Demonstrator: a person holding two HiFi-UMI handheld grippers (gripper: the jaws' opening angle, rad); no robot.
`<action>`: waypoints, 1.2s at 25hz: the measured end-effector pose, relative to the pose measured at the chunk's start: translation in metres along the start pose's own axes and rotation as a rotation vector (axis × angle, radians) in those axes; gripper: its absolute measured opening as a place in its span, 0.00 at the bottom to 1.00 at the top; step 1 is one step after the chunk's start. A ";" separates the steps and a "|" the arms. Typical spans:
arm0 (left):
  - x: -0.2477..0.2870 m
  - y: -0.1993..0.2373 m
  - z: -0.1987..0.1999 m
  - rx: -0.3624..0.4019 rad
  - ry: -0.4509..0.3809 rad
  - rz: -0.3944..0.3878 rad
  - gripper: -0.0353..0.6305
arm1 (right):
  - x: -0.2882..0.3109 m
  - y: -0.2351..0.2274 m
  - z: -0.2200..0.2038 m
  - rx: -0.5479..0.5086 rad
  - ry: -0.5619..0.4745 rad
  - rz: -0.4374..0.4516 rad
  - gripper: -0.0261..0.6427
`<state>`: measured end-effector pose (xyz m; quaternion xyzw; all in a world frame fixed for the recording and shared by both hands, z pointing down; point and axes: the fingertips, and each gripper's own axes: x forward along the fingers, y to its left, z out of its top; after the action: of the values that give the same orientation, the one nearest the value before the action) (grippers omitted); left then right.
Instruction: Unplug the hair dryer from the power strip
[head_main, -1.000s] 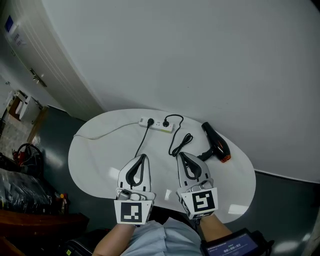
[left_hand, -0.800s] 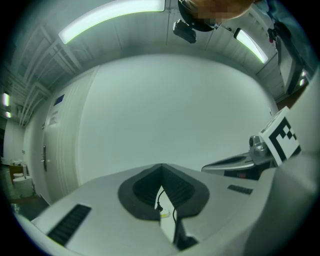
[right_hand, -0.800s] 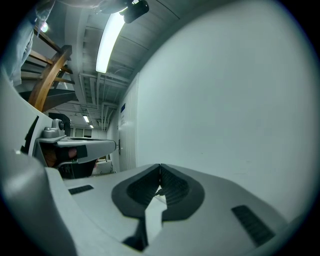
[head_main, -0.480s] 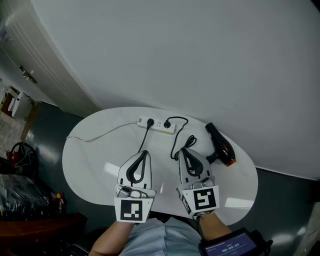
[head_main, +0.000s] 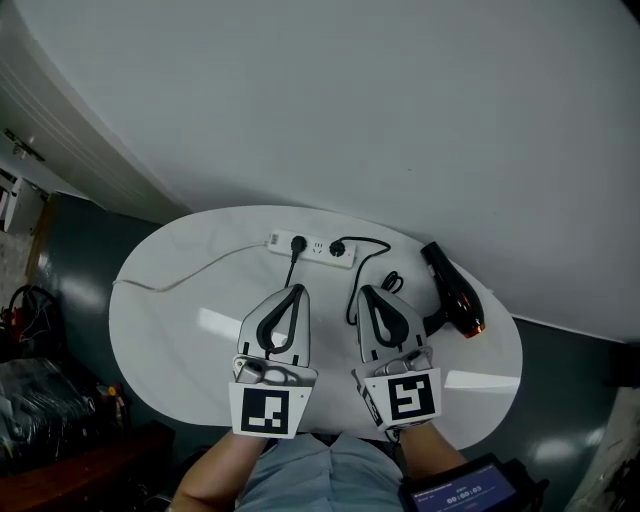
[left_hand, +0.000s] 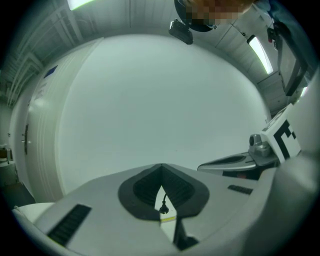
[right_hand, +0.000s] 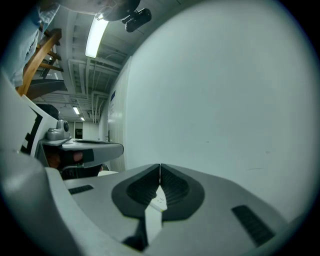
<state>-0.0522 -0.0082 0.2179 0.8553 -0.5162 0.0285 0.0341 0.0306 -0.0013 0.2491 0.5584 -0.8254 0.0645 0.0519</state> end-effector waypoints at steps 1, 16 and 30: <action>0.005 0.002 -0.002 -0.005 0.006 -0.005 0.05 | 0.004 -0.001 -0.003 0.000 0.008 -0.005 0.04; 0.070 0.023 -0.071 -0.079 0.138 -0.059 0.05 | 0.061 -0.023 -0.064 0.058 0.128 -0.049 0.04; 0.104 0.033 -0.140 -0.146 0.256 -0.061 0.05 | 0.092 -0.030 -0.110 0.090 0.211 -0.079 0.05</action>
<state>-0.0351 -0.1029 0.3672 0.8553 -0.4819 0.0990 0.1626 0.0260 -0.0781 0.3737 0.5824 -0.7890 0.1580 0.1157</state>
